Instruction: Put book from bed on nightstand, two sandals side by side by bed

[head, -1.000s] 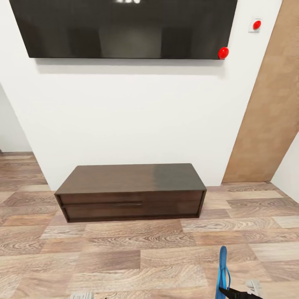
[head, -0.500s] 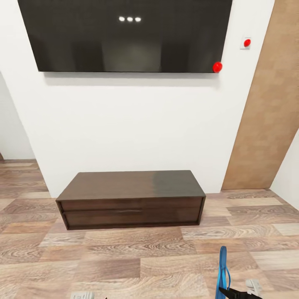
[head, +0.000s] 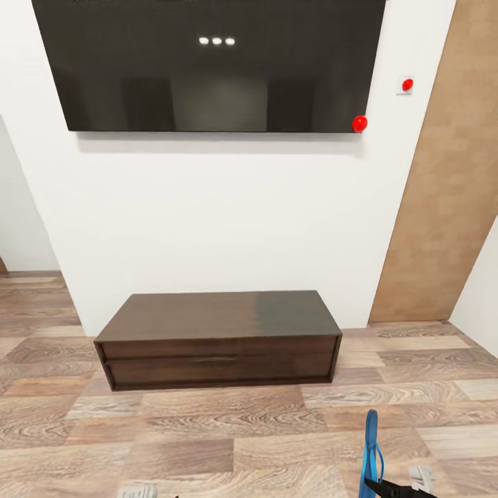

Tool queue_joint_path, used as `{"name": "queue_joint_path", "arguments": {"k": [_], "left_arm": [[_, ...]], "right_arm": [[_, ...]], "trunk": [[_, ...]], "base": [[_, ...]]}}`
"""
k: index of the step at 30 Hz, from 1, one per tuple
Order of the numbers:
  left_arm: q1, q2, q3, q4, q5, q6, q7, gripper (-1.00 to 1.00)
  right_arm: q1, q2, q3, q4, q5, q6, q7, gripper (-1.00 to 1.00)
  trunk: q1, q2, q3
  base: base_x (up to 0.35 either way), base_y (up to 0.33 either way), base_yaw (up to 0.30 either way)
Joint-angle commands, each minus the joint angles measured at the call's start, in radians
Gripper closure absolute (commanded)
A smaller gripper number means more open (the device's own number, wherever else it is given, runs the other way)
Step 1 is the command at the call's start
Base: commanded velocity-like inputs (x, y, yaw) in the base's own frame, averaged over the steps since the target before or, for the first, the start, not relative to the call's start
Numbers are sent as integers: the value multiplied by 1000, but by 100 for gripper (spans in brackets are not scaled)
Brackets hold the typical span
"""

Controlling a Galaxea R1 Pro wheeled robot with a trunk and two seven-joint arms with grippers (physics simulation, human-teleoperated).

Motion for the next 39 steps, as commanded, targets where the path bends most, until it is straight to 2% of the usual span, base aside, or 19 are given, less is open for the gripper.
{"name": "queue_joint_path", "arguments": {"k": [1,4,12,39], "left_arm": [[0,0,1,-1,10,10,-3,-100],[0,0,1,-1,10,10,-4,-100],[0,0,1,-1,12,10,-5,-100],[0,0,0,0,12,10,-5,-100]], "right_arm": [[-1,1,-7,0,5,5,5,100],[-1,1,-7,0,5,5,5,100],[-1,1,-7,0,5,5,5,100],[-1,1,-7,0,5,5,5,100]], "trunk": [[-4,7,2],[-16,28,12],[-16,28,12],[-16,28,0]], "base": [[0,0,0],[0,0,0],[0,0,31],[0,0,257]]}}
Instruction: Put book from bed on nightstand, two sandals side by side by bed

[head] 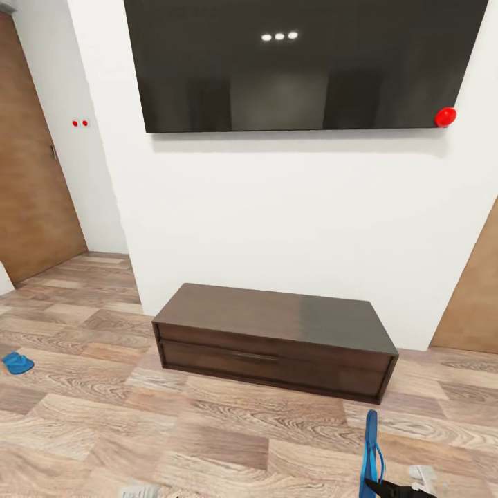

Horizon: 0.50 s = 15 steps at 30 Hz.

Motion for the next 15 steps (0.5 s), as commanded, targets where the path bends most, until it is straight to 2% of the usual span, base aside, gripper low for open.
{"name": "queue_joint_path", "arguments": {"k": [1,15], "left_arm": [[0,0,1,-1,10,10,-3,-100],[0,0,1,0,10,10,-3,-100]], "right_arm": [[-1,0,-7,0,5,5,5,100],[-1,1,-7,0,5,6,2,100]], "trunk": [[0,0,-1],[0,0,-6]], "base": [[0,0,265],[0,0,265]]}}
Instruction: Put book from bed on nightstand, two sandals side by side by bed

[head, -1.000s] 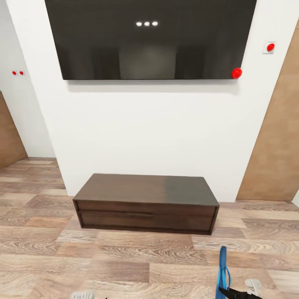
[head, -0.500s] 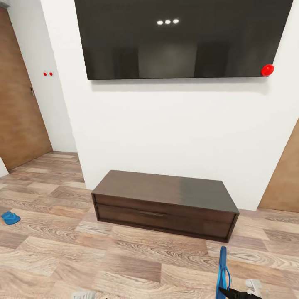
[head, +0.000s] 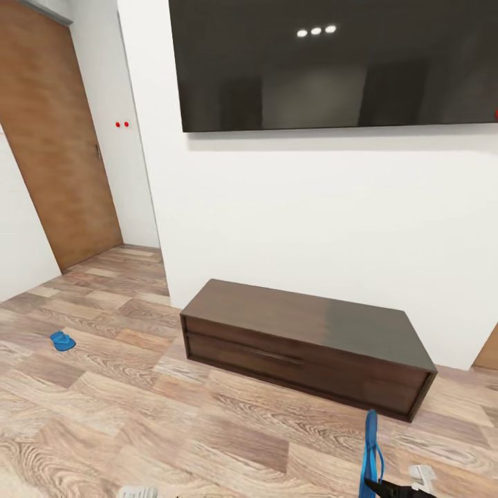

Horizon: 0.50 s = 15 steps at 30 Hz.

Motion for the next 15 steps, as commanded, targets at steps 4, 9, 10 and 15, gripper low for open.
{"name": "queue_joint_path", "arguments": {"k": [4,9,10,15], "left_arm": [[0,0,1,-1,10,10,-3,-100],[0,0,1,0,10,10,-3,-100],[0,0,1,0,10,10,-3,-100],[0,0,1,0,12,10,-4,-100]], "right_arm": [[-1,1,-8,0,5,6,5,100],[-1,1,-8,0,5,5,5,100],[-1,1,-8,0,5,5,5,100],[-1,1,-8,0,5,5,5,100]], "trunk": [[0,0,-2],[0,0,-4],[0,0,-4],[0,0,-6]], "base": [[0,0,265],[0,0,265],[0,0,265],[0,0,265]]}}
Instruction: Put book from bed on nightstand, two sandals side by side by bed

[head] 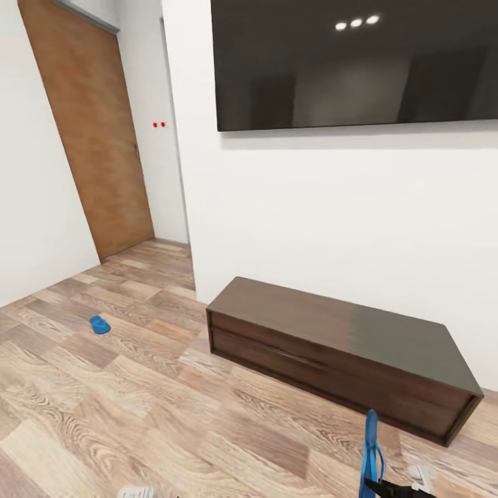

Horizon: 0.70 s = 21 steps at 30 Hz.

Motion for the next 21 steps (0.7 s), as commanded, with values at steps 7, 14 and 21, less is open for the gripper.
{"name": "queue_joint_path", "arguments": {"k": [7,14,21], "left_arm": [[0,0,1,0,10,10,-4,-100],[0,0,1,0,11,10,-4,-100],[0,0,1,1,11,10,-3,-100]], "right_arm": [[-1,1,-7,0,5,5,5,100],[-1,1,-7,0,5,5,5,100],[-1,1,-6,1,5,5,5,100]], "trunk": [[0,0,-3],[0,0,-5],[0,0,-7]], "base": [[0,0,265],[0,0,265],[0,0,265]]}}
